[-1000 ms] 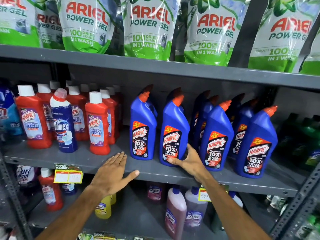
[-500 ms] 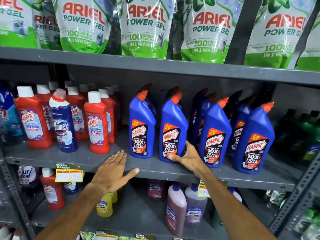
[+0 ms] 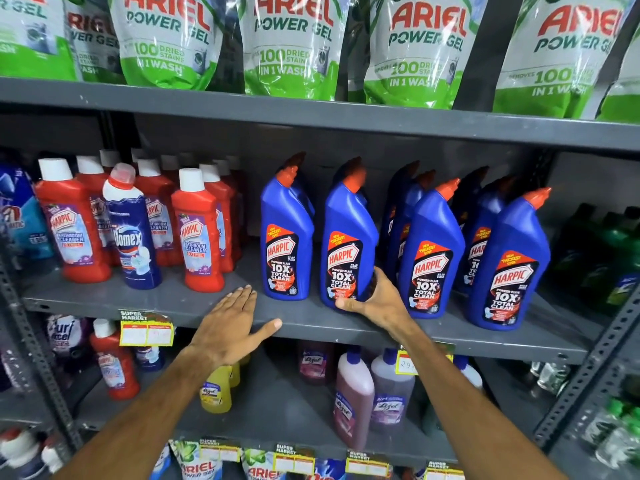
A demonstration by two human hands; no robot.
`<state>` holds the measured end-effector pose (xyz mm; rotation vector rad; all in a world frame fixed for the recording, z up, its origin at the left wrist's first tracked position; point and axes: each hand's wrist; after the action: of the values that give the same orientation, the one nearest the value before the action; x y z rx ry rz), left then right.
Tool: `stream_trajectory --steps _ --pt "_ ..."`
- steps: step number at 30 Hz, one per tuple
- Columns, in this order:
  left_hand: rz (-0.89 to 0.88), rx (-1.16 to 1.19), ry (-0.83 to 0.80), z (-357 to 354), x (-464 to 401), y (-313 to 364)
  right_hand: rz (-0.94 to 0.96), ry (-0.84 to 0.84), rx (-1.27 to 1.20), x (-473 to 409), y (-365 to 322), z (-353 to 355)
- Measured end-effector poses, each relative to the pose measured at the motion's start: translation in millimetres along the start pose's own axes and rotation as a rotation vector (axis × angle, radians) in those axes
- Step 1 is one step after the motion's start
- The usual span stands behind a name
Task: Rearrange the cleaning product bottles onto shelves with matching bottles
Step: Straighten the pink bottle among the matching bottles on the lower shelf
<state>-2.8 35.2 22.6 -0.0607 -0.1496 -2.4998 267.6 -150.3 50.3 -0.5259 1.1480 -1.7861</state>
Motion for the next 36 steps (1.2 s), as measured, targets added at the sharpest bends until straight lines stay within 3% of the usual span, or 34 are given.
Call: stream_trajectory --steps 7,13,23,36 --pt "-0.086 -0.020 0.354 -71 41 10 0.153 0.246 0.043 63 8 -27" --pt "-0.188 -0.067 0.228 -149 65 11 0.379 0.476 0.311 121 57 -81" --pt "-0.151 -0.108 -0.064 -223 44 14 -0.079 0.411 0.132 137 144 -130" --pt "-0.052 -0.014 -0.219 -331 -17 -1 -0.275 0.514 -0.047 113 241 -192"
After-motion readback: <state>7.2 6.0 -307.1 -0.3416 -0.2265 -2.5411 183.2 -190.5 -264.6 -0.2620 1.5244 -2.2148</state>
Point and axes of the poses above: each hand's wrist, its own x-axis away from the middle knuckle, its own z-axis out of the back of the hand, y = z × x, and after that the axes turned 13 degrees about -y, right-handed
